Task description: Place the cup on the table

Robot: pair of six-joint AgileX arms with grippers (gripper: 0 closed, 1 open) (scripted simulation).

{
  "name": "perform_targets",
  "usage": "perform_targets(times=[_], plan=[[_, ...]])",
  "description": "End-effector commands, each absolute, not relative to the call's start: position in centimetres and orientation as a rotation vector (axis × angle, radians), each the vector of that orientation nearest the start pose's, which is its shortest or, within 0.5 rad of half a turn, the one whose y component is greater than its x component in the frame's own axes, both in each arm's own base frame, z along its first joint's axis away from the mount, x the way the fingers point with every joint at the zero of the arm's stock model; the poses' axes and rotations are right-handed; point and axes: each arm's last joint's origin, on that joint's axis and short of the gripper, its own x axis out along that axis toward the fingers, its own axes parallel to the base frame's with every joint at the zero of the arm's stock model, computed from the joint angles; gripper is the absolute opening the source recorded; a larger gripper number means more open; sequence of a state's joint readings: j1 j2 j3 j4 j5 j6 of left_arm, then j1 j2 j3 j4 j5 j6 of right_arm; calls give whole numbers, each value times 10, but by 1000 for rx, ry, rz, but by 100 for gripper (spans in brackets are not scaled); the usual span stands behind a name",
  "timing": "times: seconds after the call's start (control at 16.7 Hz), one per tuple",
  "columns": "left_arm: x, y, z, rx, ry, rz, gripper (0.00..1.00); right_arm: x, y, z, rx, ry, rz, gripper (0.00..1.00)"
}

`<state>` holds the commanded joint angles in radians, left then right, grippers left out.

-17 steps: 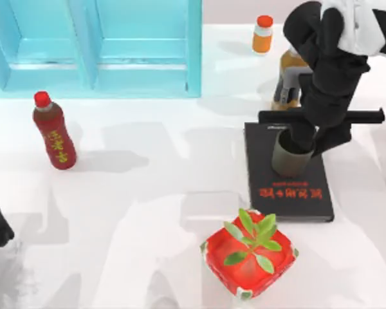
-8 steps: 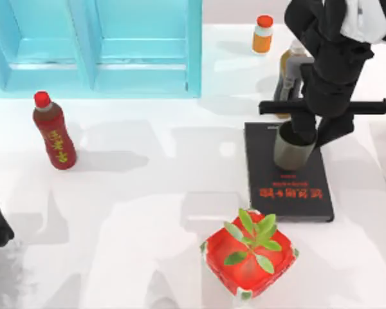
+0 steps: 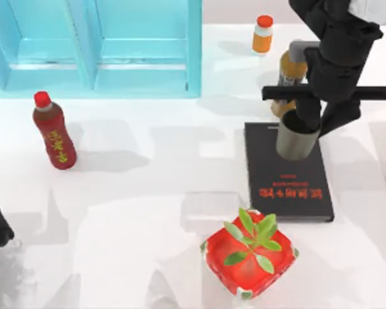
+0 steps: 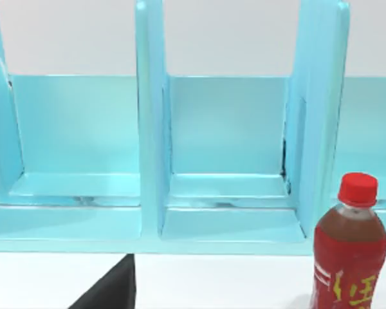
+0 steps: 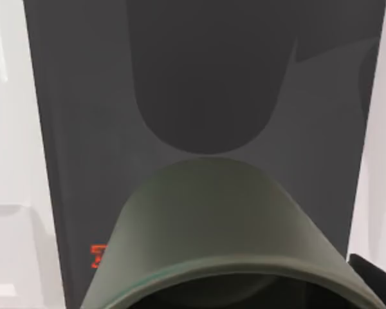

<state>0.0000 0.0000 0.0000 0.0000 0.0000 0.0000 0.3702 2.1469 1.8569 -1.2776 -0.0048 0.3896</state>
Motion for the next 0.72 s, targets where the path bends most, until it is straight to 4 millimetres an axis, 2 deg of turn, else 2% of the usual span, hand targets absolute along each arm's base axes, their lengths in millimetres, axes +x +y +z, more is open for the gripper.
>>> perform_targets(times=[0.12, 0.24, 0.48, 0.72], plan=[[106, -1, 160, 0, 0, 0, 100, 392, 159, 207, 12, 1578, -5, 0], [106, -1, 160, 0, 0, 0, 100, 389, 174, 207, 0, 1588, -15, 0], [106, -1, 160, 0, 0, 0, 100, 369, 230, 227, -13, 1544, -14, 0], [106, -1, 160, 0, 0, 0, 100, 337, 284, 245, -11, 1497, -21, 0]])
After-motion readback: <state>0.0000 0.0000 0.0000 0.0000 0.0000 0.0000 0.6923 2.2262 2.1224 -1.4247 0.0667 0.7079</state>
